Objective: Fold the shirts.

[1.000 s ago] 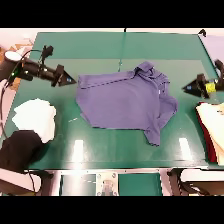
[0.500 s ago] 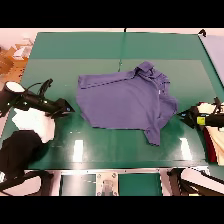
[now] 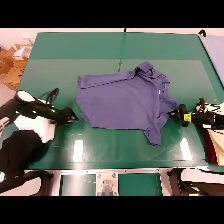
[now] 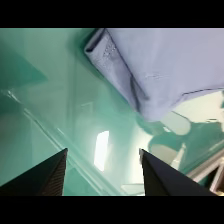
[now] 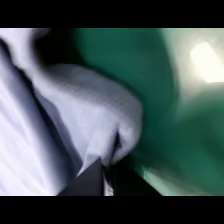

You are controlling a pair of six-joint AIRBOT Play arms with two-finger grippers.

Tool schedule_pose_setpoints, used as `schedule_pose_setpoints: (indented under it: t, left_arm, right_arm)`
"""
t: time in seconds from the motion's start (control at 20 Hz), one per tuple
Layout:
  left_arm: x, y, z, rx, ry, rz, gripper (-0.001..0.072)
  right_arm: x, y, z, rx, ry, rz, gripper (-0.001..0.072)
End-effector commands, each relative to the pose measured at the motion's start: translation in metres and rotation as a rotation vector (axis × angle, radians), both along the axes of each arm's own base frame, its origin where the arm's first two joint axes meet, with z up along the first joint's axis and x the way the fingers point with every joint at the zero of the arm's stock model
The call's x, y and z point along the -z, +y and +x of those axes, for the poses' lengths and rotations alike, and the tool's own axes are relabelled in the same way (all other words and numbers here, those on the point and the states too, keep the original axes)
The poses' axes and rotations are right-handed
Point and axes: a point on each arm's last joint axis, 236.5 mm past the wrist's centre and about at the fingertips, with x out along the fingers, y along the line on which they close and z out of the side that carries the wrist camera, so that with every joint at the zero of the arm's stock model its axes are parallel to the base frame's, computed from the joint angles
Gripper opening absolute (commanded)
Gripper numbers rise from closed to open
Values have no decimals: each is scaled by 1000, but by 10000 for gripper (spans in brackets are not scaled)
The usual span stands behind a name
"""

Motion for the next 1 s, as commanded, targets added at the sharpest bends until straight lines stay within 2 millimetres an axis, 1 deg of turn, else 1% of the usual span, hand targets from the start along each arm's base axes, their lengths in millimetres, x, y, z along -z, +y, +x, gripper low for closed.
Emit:
schedule_pose_setpoints:
  t: [0.0,0.1,0.15,0.2,0.35,0.4,0.55,0.65,0.7,0.75,0.8,0.85,0.9,0.95]
  left_arm:
    - [19,-31,-6,24,-38,45,513]
    - [22,-49,-9,58,-67,59,513]
    - [23,-55,-7,64,-90,68,513]
    - [25,-58,0,42,-112,79,512]
    - [23,-62,21,-29,-177,82,507]
    - [23,-61,24,-37,-189,84,406]
    - [31,-61,29,-64,-180,87,406]
    - [44,-65,28,-96,-129,67,405]
    - [49,-68,28,-94,-119,55,350]
    - [51,-69,29,-87,-126,50,102]
    - [50,-70,32,-90,-139,48,20]
    - [48,-70,35,-94,-146,45,21]
    - [43,-72,37,-83,-158,41,20]
    - [32,-74,41,-63,-184,32,20]
  right_arm:
    - [4,8,3,-29,-6,6,18]
    - [4,6,3,-26,-8,5,18]
    - [3,7,3,-30,-9,7,18]
    - [2,9,1,-40,-10,13,18]
    - [1,13,0,-49,-8,27,18]
    - [1,13,-1,-51,-8,29,18]
    - [1,13,-1,-51,-8,30,18]
    - [0,15,-1,-55,-7,36,17]
    - [-1,16,-2,-61,-7,42,18]
    - [-2,18,-3,-67,-7,47,17]
    - [-3,19,-3,-70,-7,51,18]
    - [-4,19,-3,-74,-9,54,17]
    - [-10,21,-3,-88,-21,60,17]
    - [-20,23,0,-104,-41,65,17]
